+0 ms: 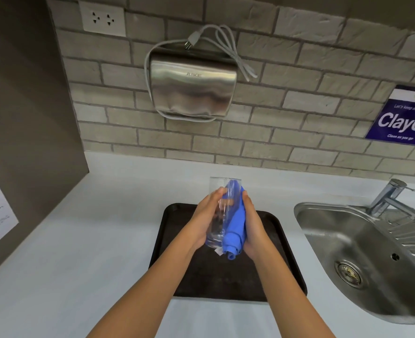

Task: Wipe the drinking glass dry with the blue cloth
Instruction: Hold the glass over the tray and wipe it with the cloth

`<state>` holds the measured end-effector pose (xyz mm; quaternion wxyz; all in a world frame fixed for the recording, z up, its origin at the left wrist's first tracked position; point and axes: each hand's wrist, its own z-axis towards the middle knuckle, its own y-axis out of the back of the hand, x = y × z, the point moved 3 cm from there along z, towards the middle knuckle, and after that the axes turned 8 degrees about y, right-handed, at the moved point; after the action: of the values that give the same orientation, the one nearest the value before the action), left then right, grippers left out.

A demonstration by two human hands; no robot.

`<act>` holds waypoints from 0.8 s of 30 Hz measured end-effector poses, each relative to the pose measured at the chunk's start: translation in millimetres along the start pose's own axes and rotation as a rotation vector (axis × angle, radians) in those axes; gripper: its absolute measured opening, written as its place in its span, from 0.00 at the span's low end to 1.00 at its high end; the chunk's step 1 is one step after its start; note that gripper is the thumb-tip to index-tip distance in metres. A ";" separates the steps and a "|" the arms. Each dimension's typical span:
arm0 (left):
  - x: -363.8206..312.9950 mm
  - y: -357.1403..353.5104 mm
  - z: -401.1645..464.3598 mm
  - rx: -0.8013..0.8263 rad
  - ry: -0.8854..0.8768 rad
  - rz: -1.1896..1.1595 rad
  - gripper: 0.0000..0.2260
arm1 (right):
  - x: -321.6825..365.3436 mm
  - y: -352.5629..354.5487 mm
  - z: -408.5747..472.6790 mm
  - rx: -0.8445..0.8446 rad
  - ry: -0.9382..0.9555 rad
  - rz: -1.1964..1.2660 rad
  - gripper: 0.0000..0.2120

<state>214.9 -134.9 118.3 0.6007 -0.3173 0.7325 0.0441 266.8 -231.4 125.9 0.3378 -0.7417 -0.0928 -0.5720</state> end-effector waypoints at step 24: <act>23.4 14.5 9.6 -0.126 -0.094 0.036 0.21 | -36.6 -20.0 -9.3 -0.038 0.577 -0.750 0.21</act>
<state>213.7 -128.7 89.8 0.6123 -0.3386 0.7050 0.1157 237.0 -212.9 101.5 0.1064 -0.4739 -0.2461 -0.8387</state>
